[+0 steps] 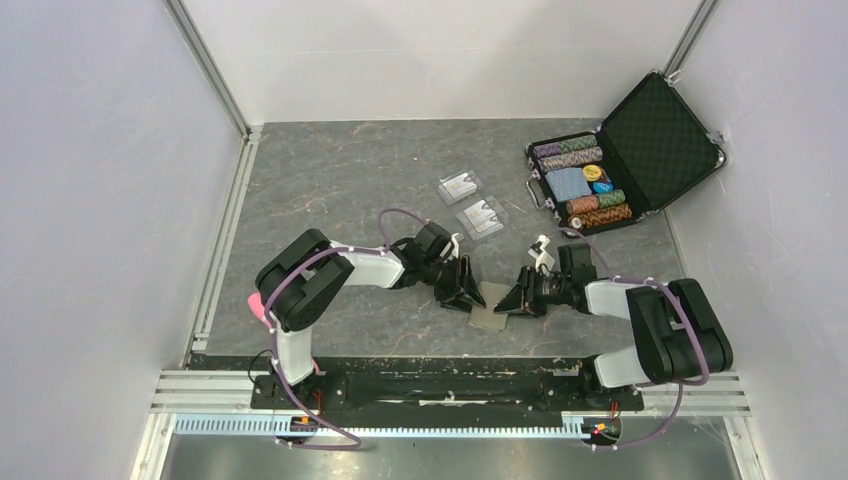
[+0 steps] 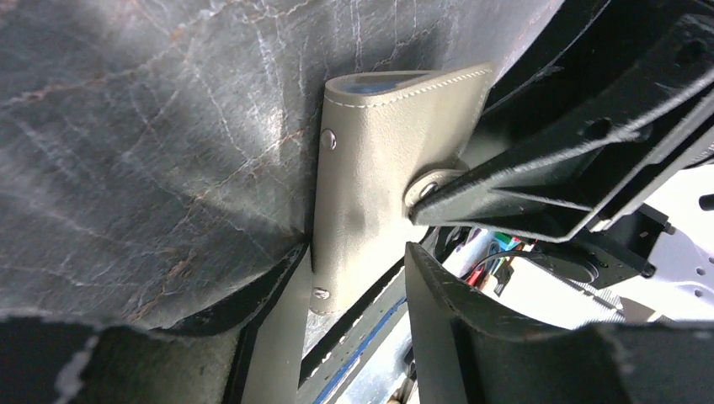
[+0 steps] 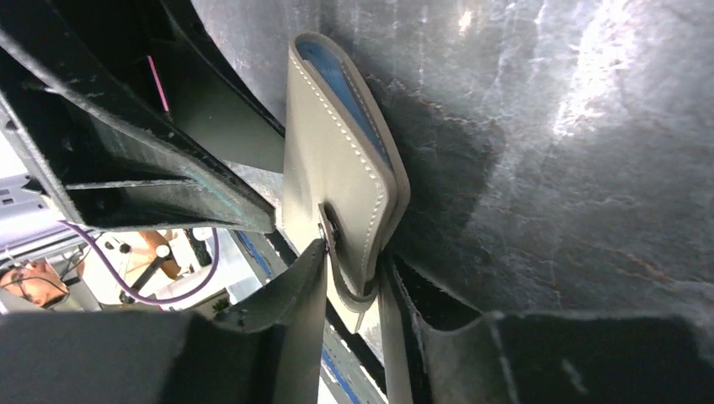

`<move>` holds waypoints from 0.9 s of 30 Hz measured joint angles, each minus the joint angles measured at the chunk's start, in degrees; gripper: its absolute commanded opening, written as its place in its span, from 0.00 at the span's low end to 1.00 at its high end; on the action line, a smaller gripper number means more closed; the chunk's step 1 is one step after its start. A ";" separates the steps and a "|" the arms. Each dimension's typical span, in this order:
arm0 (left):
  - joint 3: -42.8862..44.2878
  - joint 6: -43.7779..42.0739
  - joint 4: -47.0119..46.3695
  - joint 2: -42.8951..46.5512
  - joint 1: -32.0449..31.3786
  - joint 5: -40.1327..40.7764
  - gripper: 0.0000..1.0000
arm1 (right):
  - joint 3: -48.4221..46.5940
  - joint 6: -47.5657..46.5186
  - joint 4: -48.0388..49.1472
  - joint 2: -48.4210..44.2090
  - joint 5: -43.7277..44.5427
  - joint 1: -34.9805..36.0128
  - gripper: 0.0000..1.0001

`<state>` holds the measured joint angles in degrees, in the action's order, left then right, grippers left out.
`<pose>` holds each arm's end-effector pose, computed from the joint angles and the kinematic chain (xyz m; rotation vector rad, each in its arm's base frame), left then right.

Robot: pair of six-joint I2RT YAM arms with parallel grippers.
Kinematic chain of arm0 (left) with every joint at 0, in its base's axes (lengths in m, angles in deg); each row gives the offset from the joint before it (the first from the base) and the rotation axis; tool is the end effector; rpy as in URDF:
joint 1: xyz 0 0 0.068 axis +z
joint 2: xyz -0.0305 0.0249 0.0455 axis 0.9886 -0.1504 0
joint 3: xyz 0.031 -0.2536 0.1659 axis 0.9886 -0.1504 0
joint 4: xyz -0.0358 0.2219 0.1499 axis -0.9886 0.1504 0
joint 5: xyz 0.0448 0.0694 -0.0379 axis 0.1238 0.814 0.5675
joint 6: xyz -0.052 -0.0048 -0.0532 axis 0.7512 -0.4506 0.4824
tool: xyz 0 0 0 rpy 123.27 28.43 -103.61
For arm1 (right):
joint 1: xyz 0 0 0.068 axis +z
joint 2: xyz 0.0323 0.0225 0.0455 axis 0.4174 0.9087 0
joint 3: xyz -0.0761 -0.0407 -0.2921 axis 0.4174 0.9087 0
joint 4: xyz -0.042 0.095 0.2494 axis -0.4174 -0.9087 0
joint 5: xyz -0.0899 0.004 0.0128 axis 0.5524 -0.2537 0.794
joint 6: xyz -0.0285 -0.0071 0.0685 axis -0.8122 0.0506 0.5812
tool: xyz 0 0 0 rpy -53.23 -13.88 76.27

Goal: Put the credit cards into the card holder
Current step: Pick up the card holder from the center of the board.

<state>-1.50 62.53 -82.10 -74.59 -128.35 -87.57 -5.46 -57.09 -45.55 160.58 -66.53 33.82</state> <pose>0.2432 -0.3114 0.1273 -0.1139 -2.8354 1.3437 0.1980 0.0802 0.1155 0.0963 2.5917 1.3587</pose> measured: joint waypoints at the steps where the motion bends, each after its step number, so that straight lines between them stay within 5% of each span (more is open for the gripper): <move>1: -0.33 0.20 -0.76 -0.02 0.00 -0.20 0.50 | 0.17 0.63 1.01 0.85 0.07 0.24 0.08; 2: -0.63 0.26 -1.22 -0.02 0.00 -0.26 0.50 | 0.17 0.63 1.46 1.42 0.09 0.31 0.00; 9: -2.10 0.44 -1.95 2.36 0.39 1.16 0.63 | -1.88 1.42 1.14 0.52 -0.83 0.74 0.00; 16: -5.64 0.44 -2.86 13.14 2.36 1.88 0.65 | -7.06 2.27 1.09 -5.31 -3.74 0.94 0.00; 23: -9.73 0.94 -9.05 18.91 2.80 0.33 0.52 | -10.58 5.14 1.86 -7.93 -7.72 0.94 0.00; 27: -11.61 1.88 -12.94 20.50 2.97 -0.20 0.30 | -11.19 6.54 2.62 -8.22 -9.01 1.01 0.00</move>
<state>-13.10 64.41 -95.04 -54.09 -125.38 -87.76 -16.65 -50.56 -42.93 152.36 -75.54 34.82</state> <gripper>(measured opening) 0.459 0.057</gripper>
